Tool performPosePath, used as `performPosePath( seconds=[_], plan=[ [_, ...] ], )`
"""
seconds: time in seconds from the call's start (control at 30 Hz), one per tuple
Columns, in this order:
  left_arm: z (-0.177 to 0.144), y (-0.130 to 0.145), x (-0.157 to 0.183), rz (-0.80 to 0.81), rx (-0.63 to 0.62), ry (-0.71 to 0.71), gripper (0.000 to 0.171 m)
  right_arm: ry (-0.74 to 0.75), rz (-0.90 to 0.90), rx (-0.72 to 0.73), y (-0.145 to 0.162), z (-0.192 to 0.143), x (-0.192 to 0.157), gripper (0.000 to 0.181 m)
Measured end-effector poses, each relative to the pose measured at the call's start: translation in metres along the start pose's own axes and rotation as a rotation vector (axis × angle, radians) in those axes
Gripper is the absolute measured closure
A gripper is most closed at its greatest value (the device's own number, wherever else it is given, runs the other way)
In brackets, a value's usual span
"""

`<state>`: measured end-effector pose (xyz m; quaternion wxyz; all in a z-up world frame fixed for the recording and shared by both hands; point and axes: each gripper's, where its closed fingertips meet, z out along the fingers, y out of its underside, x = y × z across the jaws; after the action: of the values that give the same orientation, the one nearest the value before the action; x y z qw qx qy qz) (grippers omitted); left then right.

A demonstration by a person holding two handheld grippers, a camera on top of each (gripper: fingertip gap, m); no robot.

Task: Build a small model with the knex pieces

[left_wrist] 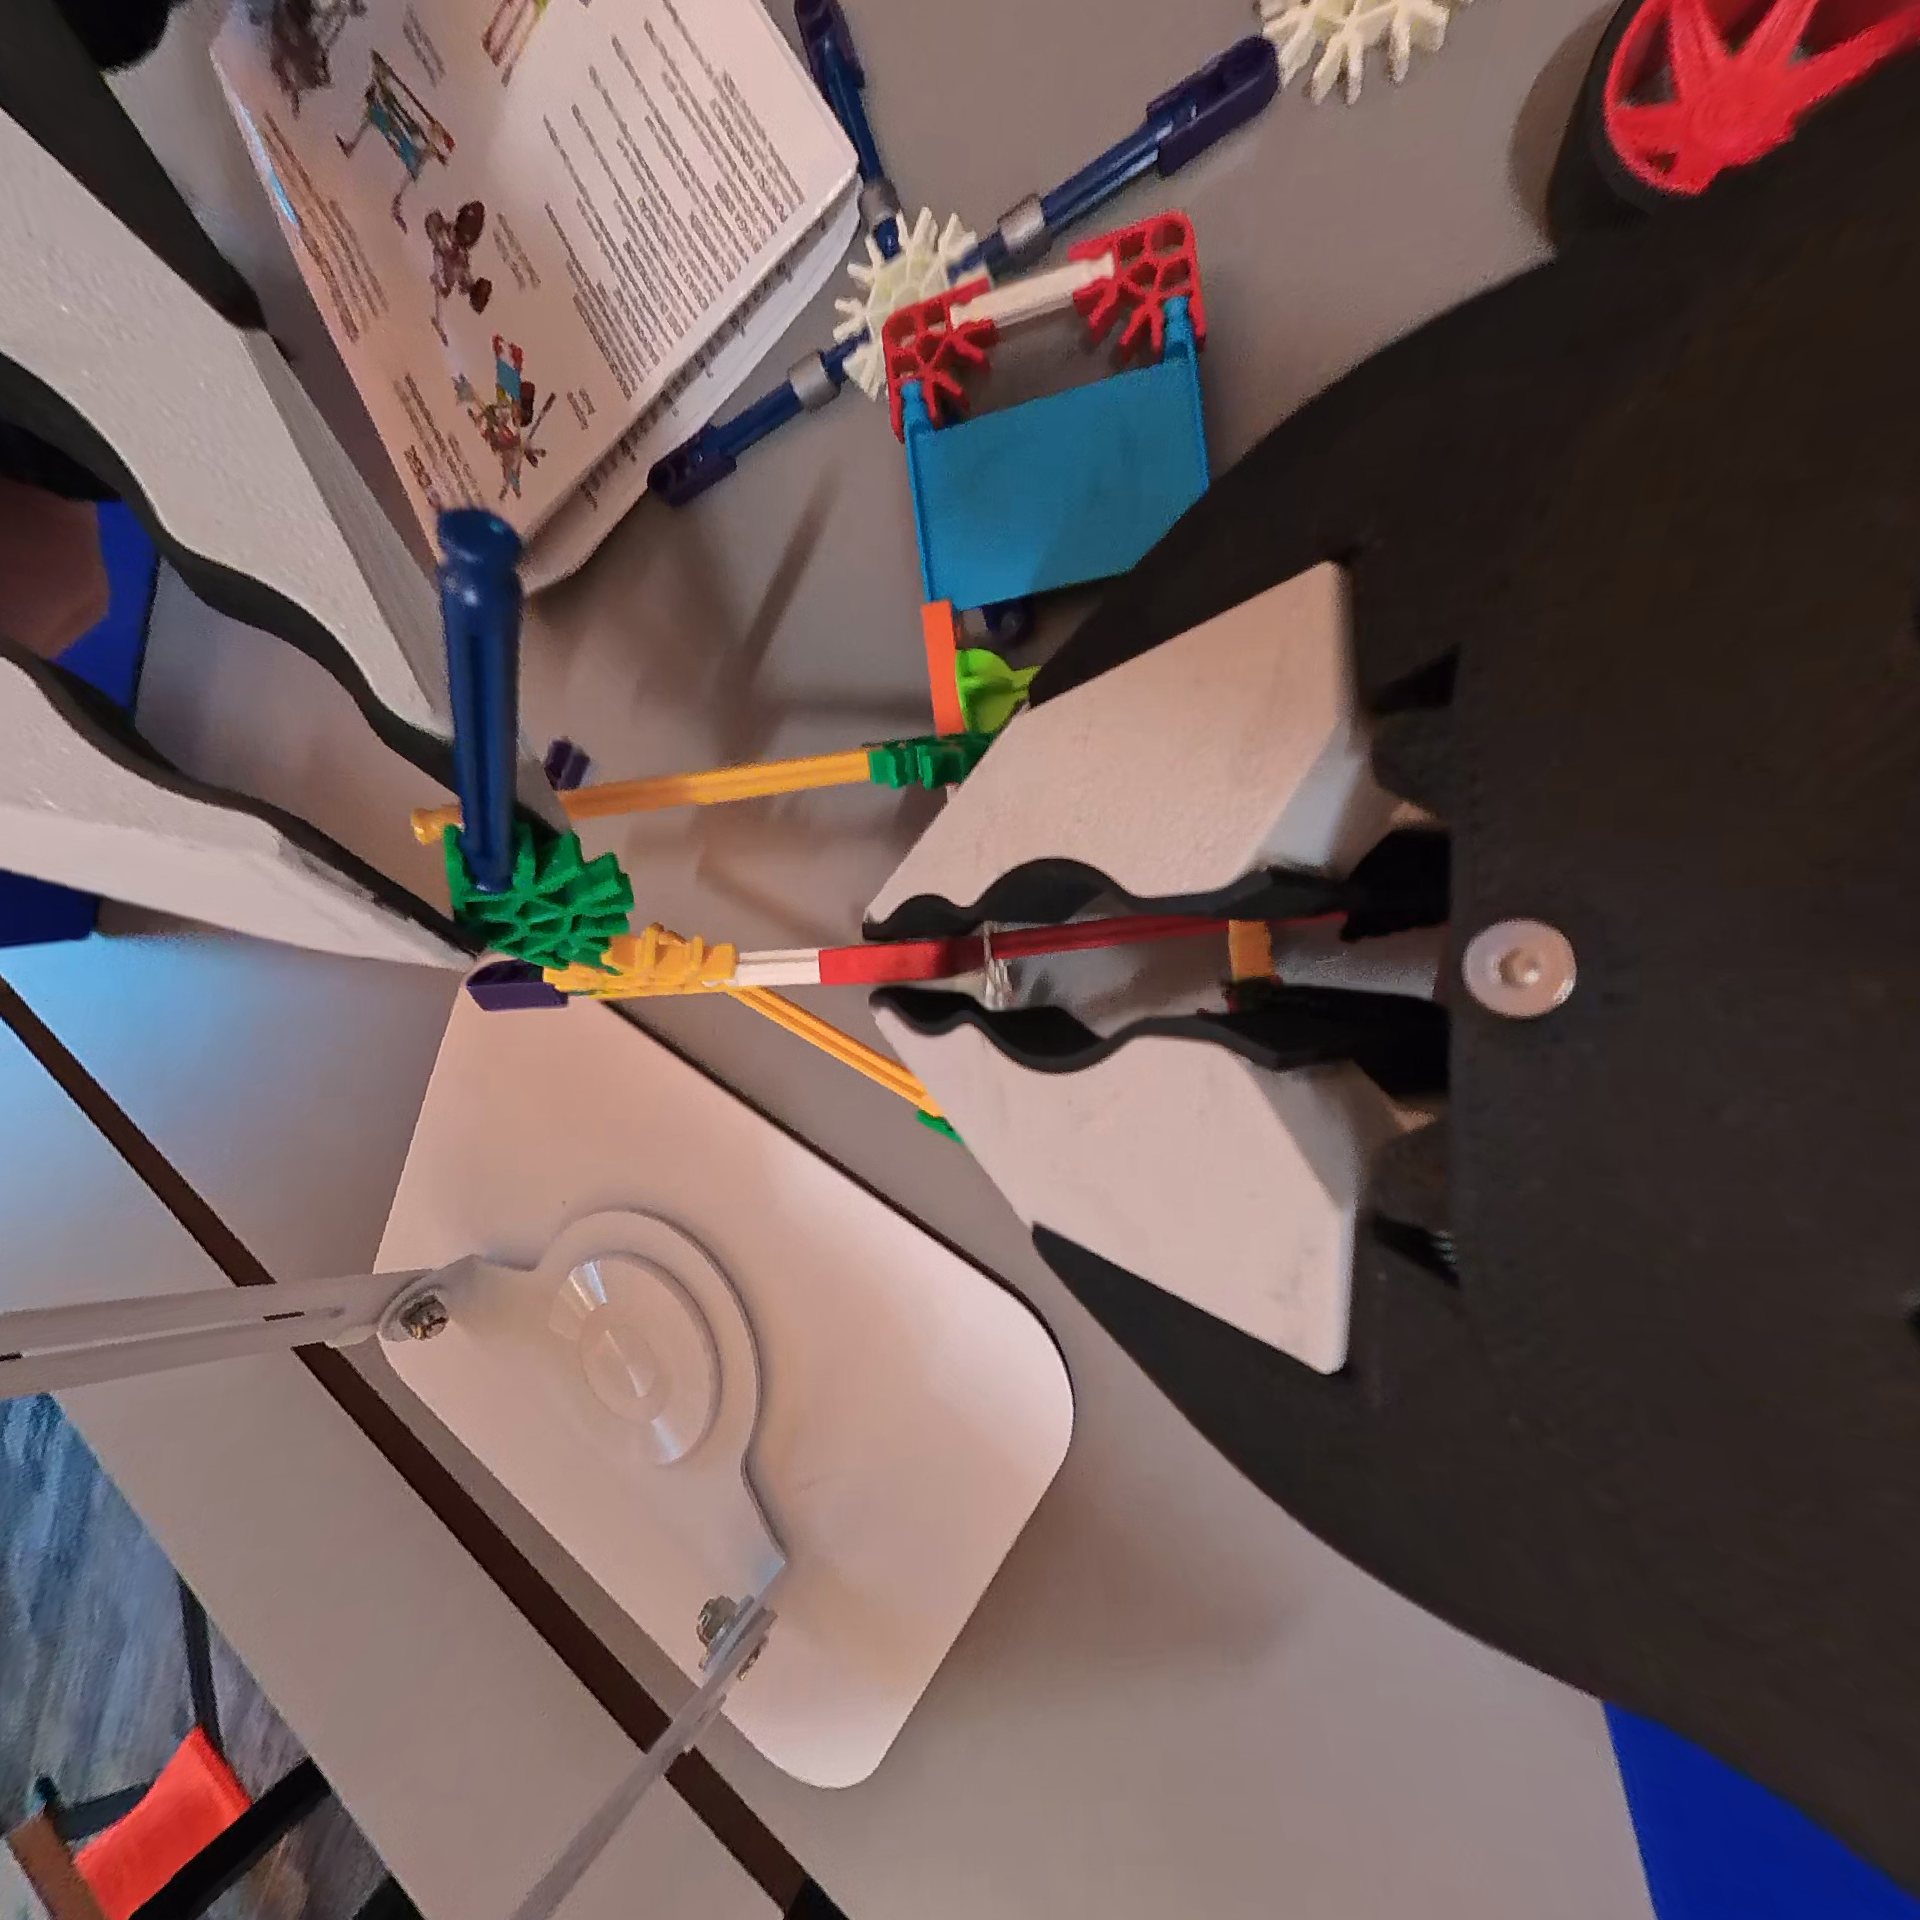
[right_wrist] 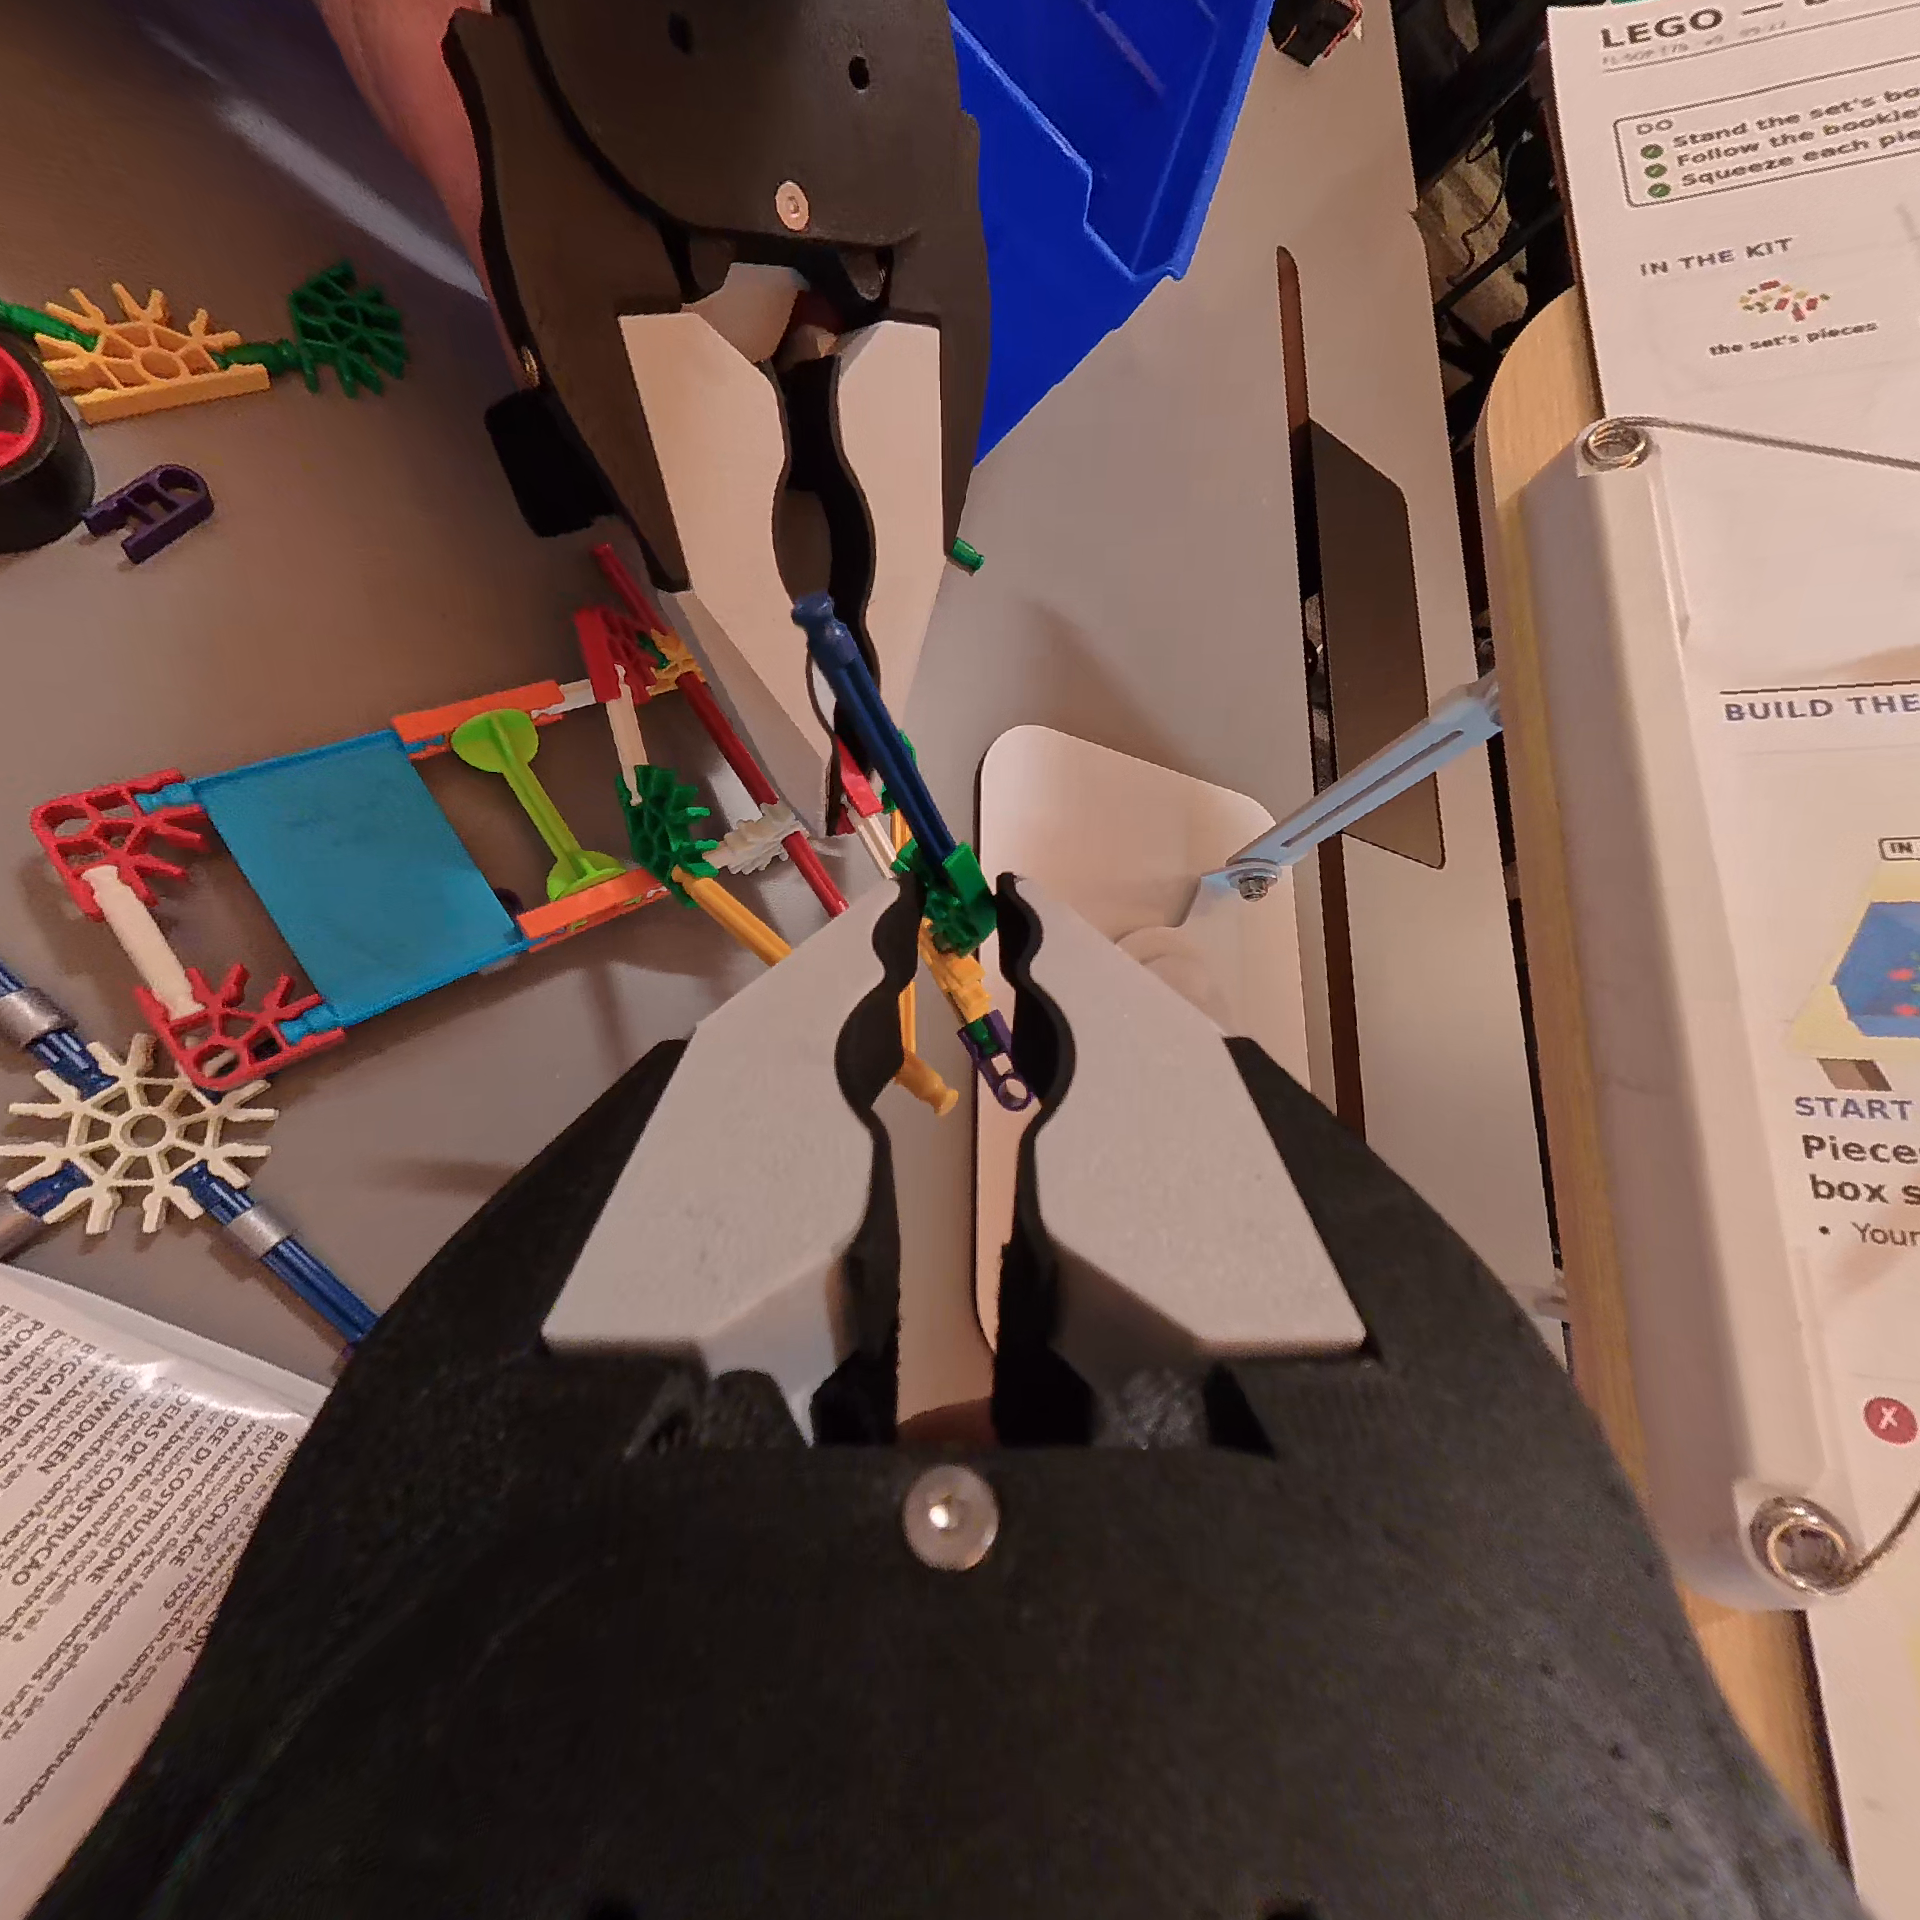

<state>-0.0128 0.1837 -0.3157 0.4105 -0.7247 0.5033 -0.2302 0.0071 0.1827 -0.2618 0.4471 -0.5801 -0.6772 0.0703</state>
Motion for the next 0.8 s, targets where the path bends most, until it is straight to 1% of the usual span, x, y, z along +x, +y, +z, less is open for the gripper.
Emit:
performPosePath(
  seconds=[0.07, 0.1, 0.17, 0.2, 0.27, 0.37, 0.47, 0.63, 0.8],
  plan=[
    [-0.001, 0.0, -0.004, 0.035, -0.014, -0.045, 0.153, 0.0, 0.003, -0.005, 0.001, 0.0, 0.0, 0.169],
    [-0.003, -0.001, -0.009, 0.063, -0.024, -0.09, 0.146, -0.001, 0.006, -0.005, 0.001, 0.0, 0.0, 0.17],
    [-0.011, -0.005, -0.016, 0.166, -0.052, -0.182, 0.14, -0.004, 0.012, -0.004, 0.001, 0.001, 0.001, 0.17],
    [-0.015, -0.01, -0.012, 0.204, -0.047, -0.191, 0.14, -0.005, 0.015, -0.004, 0.002, 0.001, 0.001, 0.17],
    [-0.02, -0.019, 0.001, 0.229, -0.019, -0.163, 0.143, -0.007, 0.021, -0.001, 0.002, 0.001, 0.001, 0.17],
    [-0.019, -0.026, 0.035, 0.251, 0.004, -0.037, 0.147, -0.008, 0.025, -0.002, 0.002, 0.001, 0.001, 0.17],
    [-0.013, -0.023, 0.056, 0.266, -0.028, 0.022, 0.146, -0.008, 0.028, -0.002, 0.003, 0.002, 0.001, 0.17],
    [0.0, -0.01, 0.069, 0.267, -0.093, 0.074, 0.144, -0.009, 0.041, -0.001, 0.003, 0.002, 0.002, 0.17],
    [0.007, 0.004, 0.079, 0.283, -0.148, 0.115, 0.146, -0.012, 0.078, -0.001, 0.004, 0.003, 0.004, 0.17]
  ],
)
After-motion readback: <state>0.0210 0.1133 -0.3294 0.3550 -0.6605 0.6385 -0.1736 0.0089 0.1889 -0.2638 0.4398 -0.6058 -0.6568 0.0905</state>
